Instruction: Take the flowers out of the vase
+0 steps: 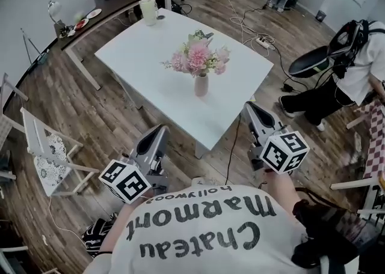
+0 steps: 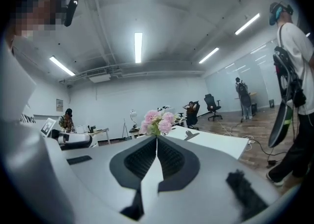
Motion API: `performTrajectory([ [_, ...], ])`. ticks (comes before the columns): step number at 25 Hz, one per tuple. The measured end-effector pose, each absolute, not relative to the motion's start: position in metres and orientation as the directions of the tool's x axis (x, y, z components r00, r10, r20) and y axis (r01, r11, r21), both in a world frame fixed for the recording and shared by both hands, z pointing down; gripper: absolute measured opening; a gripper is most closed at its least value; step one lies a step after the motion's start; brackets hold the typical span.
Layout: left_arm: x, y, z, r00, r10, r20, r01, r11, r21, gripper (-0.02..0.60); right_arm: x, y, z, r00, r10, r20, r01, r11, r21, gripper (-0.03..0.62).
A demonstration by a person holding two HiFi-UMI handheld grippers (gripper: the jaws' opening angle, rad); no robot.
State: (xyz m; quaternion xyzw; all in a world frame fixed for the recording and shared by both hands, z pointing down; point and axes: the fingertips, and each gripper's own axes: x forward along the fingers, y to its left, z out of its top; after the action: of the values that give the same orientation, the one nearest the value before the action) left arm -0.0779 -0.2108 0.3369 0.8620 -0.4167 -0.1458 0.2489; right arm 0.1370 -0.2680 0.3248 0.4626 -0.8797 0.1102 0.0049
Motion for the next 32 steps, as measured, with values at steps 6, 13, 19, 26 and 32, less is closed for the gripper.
performTrajectory([
  [6, -0.065, -0.261, 0.346, 0.593, -0.804, -0.038, -0.654, -0.509, 0.56, 0.006, 0.139, -0.322, 0.335, -0.609, -0.782, 0.132, -0.791, 0.587, -0.172, 0.017],
  [13, -0.056, -0.294, 0.363, 0.576, -0.817, -0.011, -0.664, -0.475, 0.578, 0.006, 0.128, -0.361, 0.355, -0.674, -0.72, 0.166, -0.738, 0.645, -0.201, 0.017],
  [19, -0.052, -0.311, 0.378, 0.569, -0.822, 0.026, -0.68, -0.452, 0.577, 0.006, 0.115, -0.38, 0.374, -0.73, -0.663, 0.167, -0.682, 0.69, -0.24, 0.018],
  [26, -0.057, -0.316, 0.381, 0.547, -0.834, 0.073, -0.709, -0.415, 0.57, 0.006, 0.097, -0.397, 0.394, -0.76, -0.614, 0.215, -0.65, 0.716, -0.253, 0.121],
  [32, -0.066, -0.327, 0.395, 0.535, -0.839, 0.094, -0.721, -0.397, 0.568, 0.006, 0.073, -0.412, 0.413, -0.77, -0.59, 0.243, -0.638, 0.725, -0.259, 0.134],
])
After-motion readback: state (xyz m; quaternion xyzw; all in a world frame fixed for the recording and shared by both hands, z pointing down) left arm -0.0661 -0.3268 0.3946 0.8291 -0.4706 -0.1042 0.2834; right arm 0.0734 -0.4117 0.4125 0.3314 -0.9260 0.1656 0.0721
